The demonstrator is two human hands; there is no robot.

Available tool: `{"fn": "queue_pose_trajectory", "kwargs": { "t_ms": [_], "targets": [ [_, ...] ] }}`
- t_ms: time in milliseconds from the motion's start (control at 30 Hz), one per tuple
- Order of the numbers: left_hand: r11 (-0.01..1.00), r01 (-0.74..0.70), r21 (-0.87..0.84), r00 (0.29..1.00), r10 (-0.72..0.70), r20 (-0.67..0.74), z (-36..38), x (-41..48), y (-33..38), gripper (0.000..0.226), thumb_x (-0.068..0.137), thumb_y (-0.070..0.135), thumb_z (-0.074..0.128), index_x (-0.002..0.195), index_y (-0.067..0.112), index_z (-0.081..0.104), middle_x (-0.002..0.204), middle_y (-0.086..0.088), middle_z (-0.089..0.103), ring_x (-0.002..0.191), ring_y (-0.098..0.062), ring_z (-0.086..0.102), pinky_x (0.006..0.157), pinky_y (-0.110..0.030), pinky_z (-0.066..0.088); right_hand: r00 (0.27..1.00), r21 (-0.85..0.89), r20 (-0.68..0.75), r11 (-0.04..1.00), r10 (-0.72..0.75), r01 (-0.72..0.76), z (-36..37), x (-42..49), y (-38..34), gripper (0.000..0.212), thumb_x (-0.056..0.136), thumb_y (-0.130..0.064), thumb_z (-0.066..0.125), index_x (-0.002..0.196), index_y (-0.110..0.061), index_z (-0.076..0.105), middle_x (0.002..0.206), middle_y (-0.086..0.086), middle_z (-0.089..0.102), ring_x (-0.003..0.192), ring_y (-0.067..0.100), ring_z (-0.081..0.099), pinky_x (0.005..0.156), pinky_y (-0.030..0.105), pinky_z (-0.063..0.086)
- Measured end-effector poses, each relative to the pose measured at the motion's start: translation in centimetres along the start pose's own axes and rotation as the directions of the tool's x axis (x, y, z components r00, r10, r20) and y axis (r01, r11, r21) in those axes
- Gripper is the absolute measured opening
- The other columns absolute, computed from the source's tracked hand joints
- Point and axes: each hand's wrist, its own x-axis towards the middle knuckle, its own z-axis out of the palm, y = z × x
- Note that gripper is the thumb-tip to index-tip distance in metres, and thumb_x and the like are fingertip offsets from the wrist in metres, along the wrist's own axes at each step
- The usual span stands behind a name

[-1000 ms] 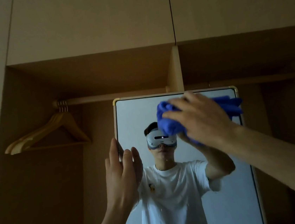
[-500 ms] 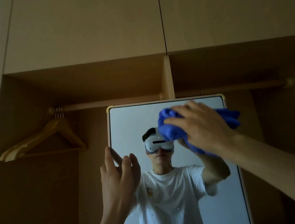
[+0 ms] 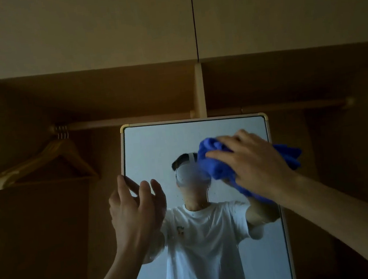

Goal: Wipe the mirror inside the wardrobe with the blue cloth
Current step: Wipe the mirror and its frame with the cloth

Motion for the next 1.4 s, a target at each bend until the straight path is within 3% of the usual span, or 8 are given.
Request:
{"fn": "queue_pose_trajectory", "kwargs": {
  "t_ms": [100,200,300,467,733,1033,1200,1400],
  "targets": [
    [0.999,-0.026,0.036,0.999,0.028,-0.028,0.1,0.6,1.2,0.075,0.1,0.059,0.04,0.161,0.023,0.016,0.163,-0.006,0.021,0.148,-0.035,0.029,0.115,-0.063,0.034,0.988,-0.072,-0.003,0.986,0.152,-0.152,-1.2,1.7,3.0,0.057,0.078,-0.014,0.07,0.13,-0.032,0.057,0.125,0.0,0.058,0.102,0.025,0.05,0.089,0.043,0.045],
    [0.996,-0.051,0.07,0.998,0.052,-0.024,0.4,0.9,2.1,0.079,0.099,0.058,0.041,0.162,0.02,0.012,0.165,-0.007,0.019,0.15,-0.034,0.024,0.118,-0.061,0.031,0.982,-0.038,-0.003,0.981,0.188,-0.188,-1.3,1.5,3.4,0.059,0.076,-0.01,0.071,0.13,-0.03,0.059,0.123,0.002,0.06,0.1,0.027,0.05,0.086,0.044,0.046],
    [0.996,-0.044,0.075,0.999,0.044,-0.007,0.4,0.5,2.7,0.093,0.086,0.065,0.034,0.162,0.018,0.009,0.166,-0.006,0.018,0.151,-0.033,0.023,0.118,-0.06,0.032,0.99,-0.02,0.018,0.99,0.143,-0.143,-0.7,-1.1,1.2,0.064,0.065,-0.009,0.079,0.125,-0.025,0.064,0.113,0.003,0.064,0.092,0.027,0.053,0.075,0.043,0.049],
    [0.995,-0.055,0.084,0.998,0.058,-0.035,0.5,0.2,2.5,0.073,0.104,0.045,0.045,0.162,0.015,0.012,0.165,-0.006,0.021,0.151,-0.032,0.024,0.118,-0.059,0.032,0.998,-0.007,0.06,1.0,-0.008,0.009,-1.0,-4.3,1.0,0.059,0.064,-0.008,0.082,0.12,-0.02,0.069,0.116,0.007,0.067,0.085,0.028,0.057,0.07,0.043,0.051],
    [0.992,-0.06,0.107,0.997,0.064,-0.034,0.5,0.5,2.4,0.072,0.105,0.043,0.044,0.162,0.014,0.012,0.166,-0.009,0.02,0.151,-0.034,0.023,0.119,-0.057,0.032,0.96,-0.107,0.002,0.954,0.281,-0.279,-2.6,-0.7,6.3,0.053,0.079,-0.01,0.068,0.128,-0.031,0.059,0.121,0.003,0.058,0.097,0.027,0.048,0.085,0.042,0.042],
    [0.988,-0.057,0.144,0.997,0.063,-0.034,0.8,0.4,2.4,0.075,0.104,0.045,0.046,0.162,0.013,0.011,0.165,-0.01,0.019,0.151,-0.034,0.022,0.117,-0.06,0.033,0.978,0.005,0.11,0.984,0.177,-0.179,-1.7,-8.0,1.7,0.067,0.058,-0.004,0.084,0.122,-0.015,0.068,0.104,0.008,0.066,0.08,0.026,0.058,0.057,0.034,0.053],
    [0.988,-0.057,0.144,0.998,0.06,-0.019,0.5,0.3,2.3,0.076,0.104,0.046,0.046,0.162,0.015,0.01,0.167,-0.009,0.016,0.152,-0.034,0.021,0.118,-0.059,0.032,0.964,-0.072,0.111,0.969,0.242,-0.235,-2.1,-4.1,4.6,0.056,0.083,-0.014,0.067,0.136,-0.029,0.054,0.127,0.003,0.054,0.104,0.024,0.048,0.087,0.039,0.044],
    [0.976,-0.111,0.185,0.993,0.117,-0.02,0.0,0.2,1.4,0.076,0.102,0.04,0.052,0.162,0.016,0.011,0.166,-0.006,0.02,0.152,-0.029,0.023,0.118,-0.051,0.034,0.948,-0.117,0.001,0.942,0.317,-0.315,-1.6,-2.9,3.3,0.052,0.069,-0.015,0.076,0.119,-0.017,0.063,0.101,0.009,0.06,0.085,0.027,0.052,0.067,0.037,0.048]
  ]
}}
